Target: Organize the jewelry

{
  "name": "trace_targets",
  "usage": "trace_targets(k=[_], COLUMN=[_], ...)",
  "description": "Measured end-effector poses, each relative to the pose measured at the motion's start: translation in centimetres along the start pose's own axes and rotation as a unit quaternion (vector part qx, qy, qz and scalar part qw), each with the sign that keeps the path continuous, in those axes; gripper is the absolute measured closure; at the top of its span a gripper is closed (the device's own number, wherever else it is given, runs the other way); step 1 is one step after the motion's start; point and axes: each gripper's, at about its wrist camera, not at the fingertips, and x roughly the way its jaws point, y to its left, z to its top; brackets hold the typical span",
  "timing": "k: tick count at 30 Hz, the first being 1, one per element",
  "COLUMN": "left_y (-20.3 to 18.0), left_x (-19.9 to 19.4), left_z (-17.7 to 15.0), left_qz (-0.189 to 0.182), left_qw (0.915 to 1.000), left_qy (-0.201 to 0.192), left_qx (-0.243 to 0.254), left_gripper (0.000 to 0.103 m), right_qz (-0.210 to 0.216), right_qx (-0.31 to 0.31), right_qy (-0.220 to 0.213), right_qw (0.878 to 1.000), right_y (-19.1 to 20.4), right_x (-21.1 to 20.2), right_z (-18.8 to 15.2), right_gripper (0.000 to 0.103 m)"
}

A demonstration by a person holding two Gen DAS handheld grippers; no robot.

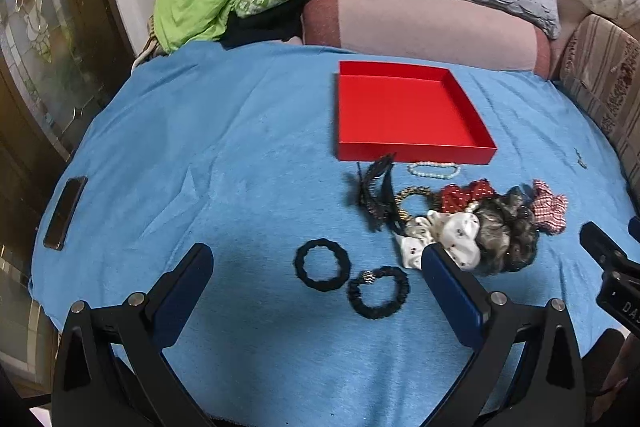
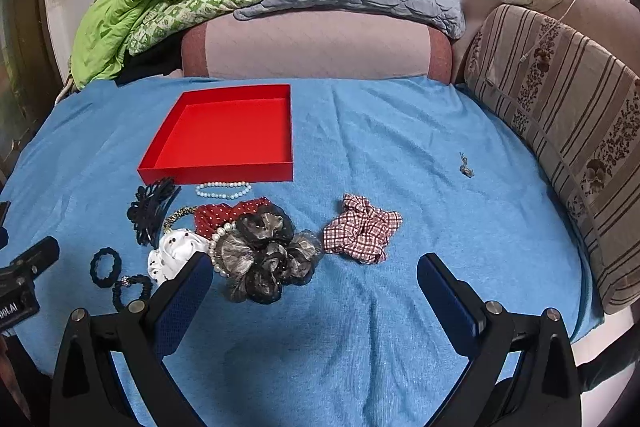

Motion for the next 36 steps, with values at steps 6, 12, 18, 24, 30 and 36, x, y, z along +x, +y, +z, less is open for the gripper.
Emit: trace_targets(k=[6,12,18,24,30,36], left_y=[1.8,1.8,0.2,-0.2,-0.7,-0.9], left_x=[2.6,5.9,8.3,9.6,11.0,10.6], left_z=[0.1,-1.0,-2.7,-3.5,-4.5,-4.9], left_qz=[-0.01,-0.027,-0.051,-0.063,-0.081,-0.085], left_qw=[0.9998,0.999,0.9969,0.9955,0.9919,0.9924], left_qy=[0.012,0.035,0.053,0.064,0.091,0.084], left_qx=[-0.015,-0.004,0.026,0.031,0.035,0.031], left_gripper=[0.0,0.0,0.0,0.01,0.035,0.044], right_qz=[0.001,0.036,0.114,0.193,0.205,0.233], right_qx=[0.006,0.027,0.051,0.034,-0.009,-0.023], right_qy=[0.008,0.03,0.048,0.044,0.045,0.061], right_qw=[1.0,0.999,0.991,0.98,0.978,0.97], right_y=[-0.9,-2.5,-3.0,-0.3,2.7,5.0], right_x=[1.8,4.6,6.0,6.0,7.0,8.2], right_z=[-0.5,-1.4,-2.3,-1.9,-1.5,-1.4], right_gripper=[0.003,0.012,0.017,0.018,0.026,0.034])
